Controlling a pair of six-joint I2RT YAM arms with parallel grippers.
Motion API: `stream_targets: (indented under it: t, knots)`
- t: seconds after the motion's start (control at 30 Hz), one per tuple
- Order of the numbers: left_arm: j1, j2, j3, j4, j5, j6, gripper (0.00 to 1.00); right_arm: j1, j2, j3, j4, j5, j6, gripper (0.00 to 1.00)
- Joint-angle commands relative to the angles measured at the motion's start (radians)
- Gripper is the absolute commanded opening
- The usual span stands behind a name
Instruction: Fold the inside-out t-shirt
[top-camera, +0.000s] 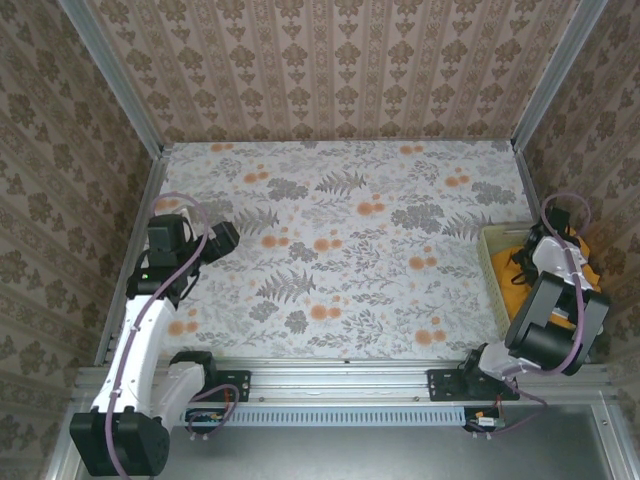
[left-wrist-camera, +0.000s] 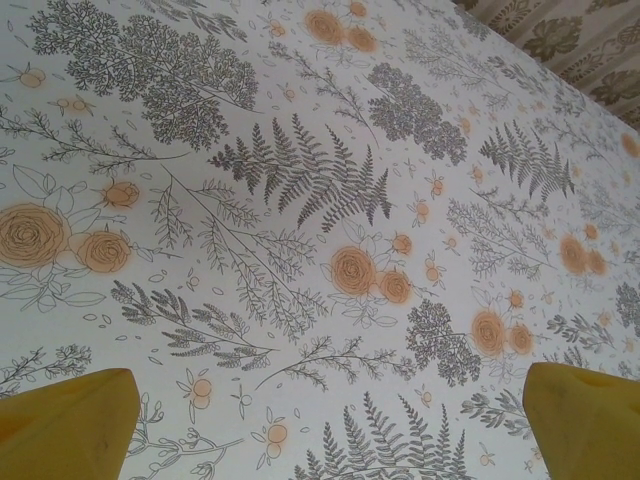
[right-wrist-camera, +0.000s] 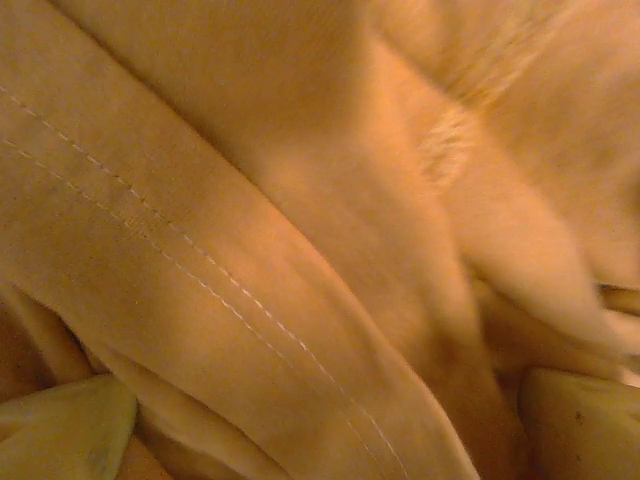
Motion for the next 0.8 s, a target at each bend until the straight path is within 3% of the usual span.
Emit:
stream_targets:
  t: [0.0, 0.2, 0.3, 0.43, 0.53, 0.77]
  knots:
    - [-0.006, -0.015, 0.028, -0.032, -0.02, 0.02, 1.0, -0.011, 0.02, -0.039, 0.076, -0.086, 0.039, 0.92]
    - [-0.006, -0.023, 0.036, -0.042, -0.03, 0.02, 1.0, -0.024, 0.031, -0.084, 0.173, -0.134, 0.038, 0.64]
    - [-0.006, -0.03, 0.04, -0.047, -0.033, 0.021, 1.0, -0.043, -0.004, -0.105, 0.185, -0.142, 0.032, 0.34]
    - [-0.006, -0.034, 0.042, -0.05, -0.032, 0.02, 1.0, -0.045, -0.146, -0.128, 0.174, -0.134, 0.026, 0.09]
    - [-0.004, -0.034, 0.041, -0.043, -0.028, 0.013, 1.0, -0.041, -0.251, -0.127, 0.151, -0.136, 0.012, 0.0]
    - [-0.006, -0.018, 0.067, -0.036, 0.0, 0.005, 1.0, -0.031, -0.426, -0.054, 0.051, -0.119, -0.014, 0.0]
